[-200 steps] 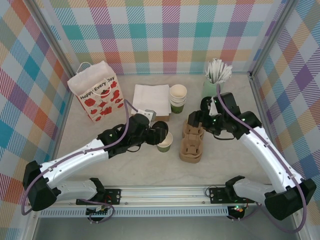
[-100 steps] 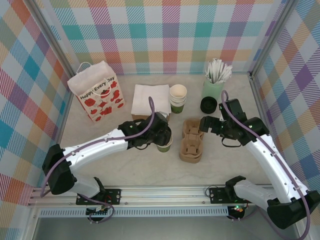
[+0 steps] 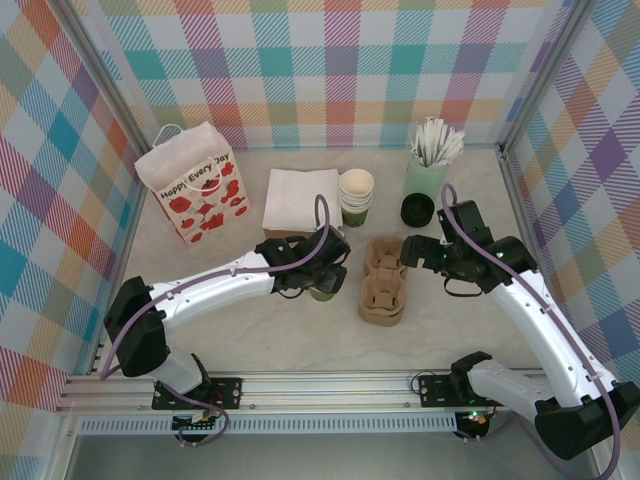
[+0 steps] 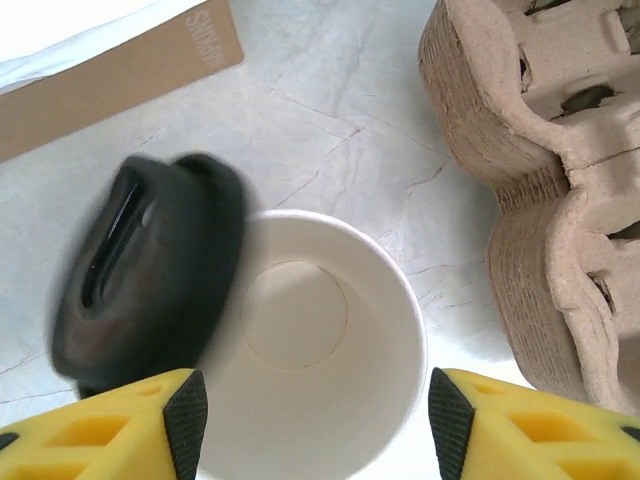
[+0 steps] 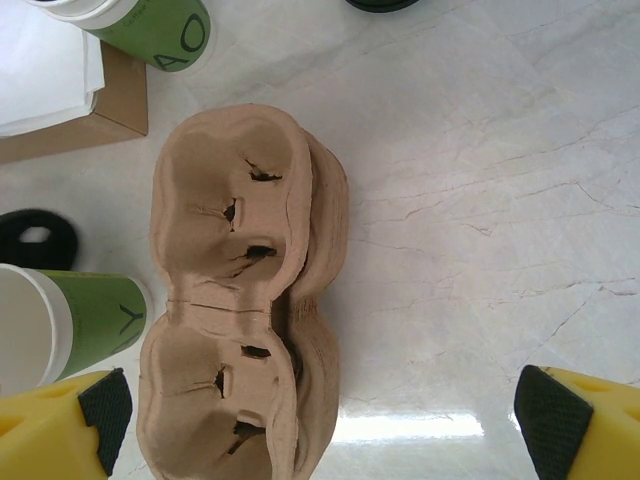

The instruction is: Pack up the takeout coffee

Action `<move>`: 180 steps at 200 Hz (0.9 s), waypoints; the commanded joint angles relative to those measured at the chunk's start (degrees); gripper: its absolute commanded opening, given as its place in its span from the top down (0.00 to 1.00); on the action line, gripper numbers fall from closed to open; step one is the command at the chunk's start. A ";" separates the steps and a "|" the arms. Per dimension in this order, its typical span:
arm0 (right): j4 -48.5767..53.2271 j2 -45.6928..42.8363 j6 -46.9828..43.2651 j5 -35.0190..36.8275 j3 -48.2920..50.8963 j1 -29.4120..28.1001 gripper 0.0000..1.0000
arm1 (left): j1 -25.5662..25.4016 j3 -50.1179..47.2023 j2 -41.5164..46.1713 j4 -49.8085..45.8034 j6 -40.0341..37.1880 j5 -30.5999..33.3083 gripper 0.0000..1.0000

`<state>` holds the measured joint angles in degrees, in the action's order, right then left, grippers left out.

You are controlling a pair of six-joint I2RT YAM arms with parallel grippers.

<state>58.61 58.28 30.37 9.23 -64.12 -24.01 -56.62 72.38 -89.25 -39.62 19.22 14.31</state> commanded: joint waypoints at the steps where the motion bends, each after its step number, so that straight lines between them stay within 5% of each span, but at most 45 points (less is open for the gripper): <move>1: 0.54 -0.87 -0.69 0.35 0.75 0.28 0.00 | -0.60 1.53 -0.82 -2.05 -0.77 1.10 0.38; 91: 0.23 -0.78 -0.75 -0.87 0.57 0.29 0.00 | -0.60 1.56 -0.42 -0.31 0.11 0.11 0.37; 180: 0.02 -0.24 -1.01 -2.14 0.48 0.30 0.00 | 3.38 -0.14 8.07 -3.42 7.01 2.82 0.21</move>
<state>58.59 58.28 30.37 7.92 -64.05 -24.01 -55.27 72.58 -85.27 -40.60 23.64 15.38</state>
